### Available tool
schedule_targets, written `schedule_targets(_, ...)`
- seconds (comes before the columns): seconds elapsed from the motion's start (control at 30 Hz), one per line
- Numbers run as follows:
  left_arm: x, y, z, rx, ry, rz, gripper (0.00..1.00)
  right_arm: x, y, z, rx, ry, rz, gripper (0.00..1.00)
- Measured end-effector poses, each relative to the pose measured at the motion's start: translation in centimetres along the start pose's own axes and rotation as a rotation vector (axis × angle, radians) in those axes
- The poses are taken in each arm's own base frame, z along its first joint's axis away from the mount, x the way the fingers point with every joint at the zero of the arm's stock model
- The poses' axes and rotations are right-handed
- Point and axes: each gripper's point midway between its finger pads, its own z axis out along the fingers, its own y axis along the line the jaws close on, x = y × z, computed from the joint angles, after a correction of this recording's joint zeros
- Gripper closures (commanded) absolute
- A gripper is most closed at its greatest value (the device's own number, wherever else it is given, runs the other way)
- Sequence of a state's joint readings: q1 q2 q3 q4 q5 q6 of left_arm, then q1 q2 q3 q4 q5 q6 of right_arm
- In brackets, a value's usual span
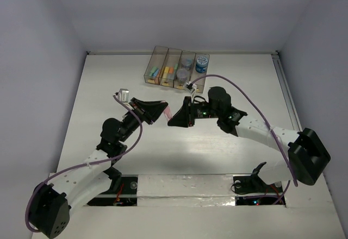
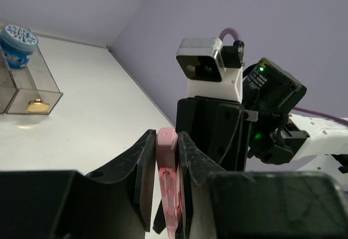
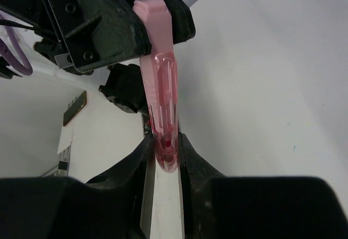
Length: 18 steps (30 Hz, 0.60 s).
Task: Sort the stationery into containers
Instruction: Close the pen cap on the pen.
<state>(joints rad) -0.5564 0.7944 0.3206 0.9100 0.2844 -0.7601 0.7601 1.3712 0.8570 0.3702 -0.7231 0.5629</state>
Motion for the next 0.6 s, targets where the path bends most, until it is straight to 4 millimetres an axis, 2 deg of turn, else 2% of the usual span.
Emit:
schedule_targets(0.23, 1.4, 0.3, 0.0, -0.006, 0.053, -0.026, 1.0, -0.6, -0.2, 0.1, 0.017, -0.012, -0.021, 1.0)
schedule_targets(0.6, 1.6, 0.4, -0.1, -0.013, 0.064, -0.011, 1.0, -0.7, -0.4, 0.1, 0.044, 0.023, -0.024, 1.0)
